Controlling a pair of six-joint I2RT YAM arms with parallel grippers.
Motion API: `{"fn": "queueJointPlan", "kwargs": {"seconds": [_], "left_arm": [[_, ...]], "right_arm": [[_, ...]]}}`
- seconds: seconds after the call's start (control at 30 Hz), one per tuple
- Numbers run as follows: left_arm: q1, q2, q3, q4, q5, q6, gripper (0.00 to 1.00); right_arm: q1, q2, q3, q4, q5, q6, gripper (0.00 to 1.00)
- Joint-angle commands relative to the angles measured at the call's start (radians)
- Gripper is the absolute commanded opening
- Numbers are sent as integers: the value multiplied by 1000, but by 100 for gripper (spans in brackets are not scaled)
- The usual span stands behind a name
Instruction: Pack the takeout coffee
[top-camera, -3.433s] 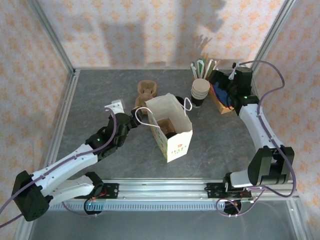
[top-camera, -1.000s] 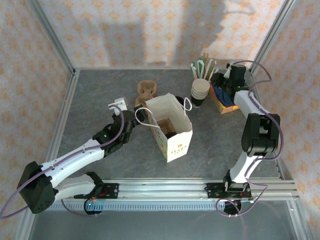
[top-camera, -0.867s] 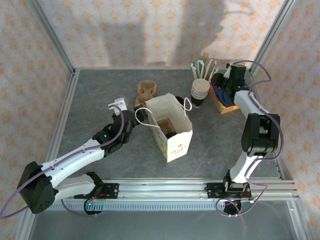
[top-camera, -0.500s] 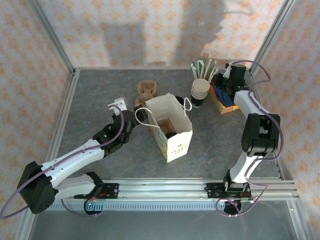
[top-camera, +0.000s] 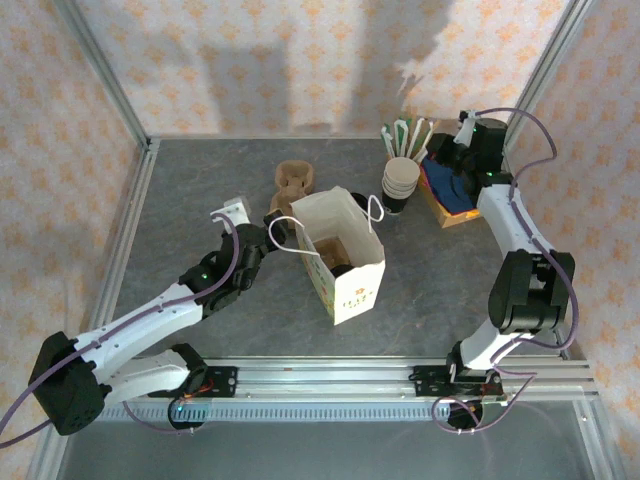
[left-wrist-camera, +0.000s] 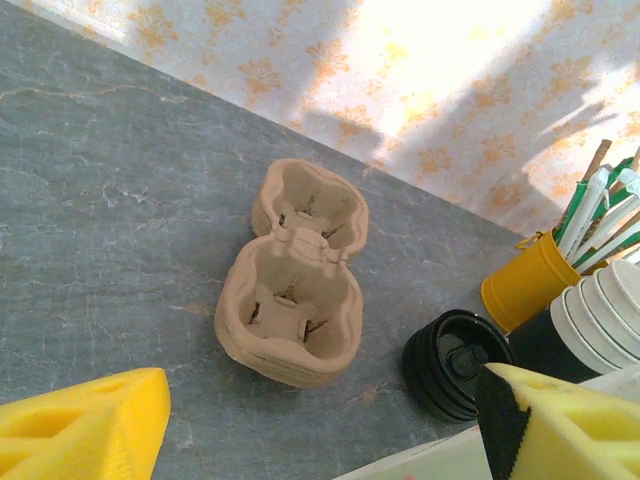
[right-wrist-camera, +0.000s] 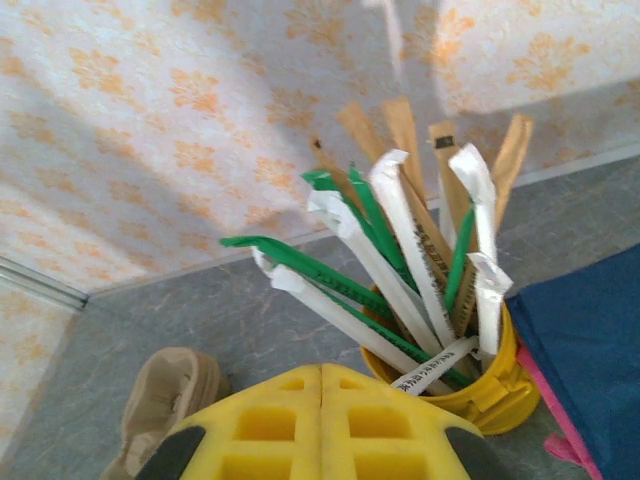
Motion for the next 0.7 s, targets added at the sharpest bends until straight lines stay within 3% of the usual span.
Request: {"fn": "queueJointPlan", "kwargs": {"seconds": [0.0, 0.47, 0.67], "left_arm": [[9, -20, -12, 8, 0, -12, 81], [9, -80, -47, 45, 50, 5, 81], [9, -144, -80, 39, 58, 13, 81]], "right_arm": [[2, -53, 19, 6, -53, 39, 0], [24, -309, 55, -71, -10, 54, 0], [59, -362, 189, -262, -76, 69, 0]]}}
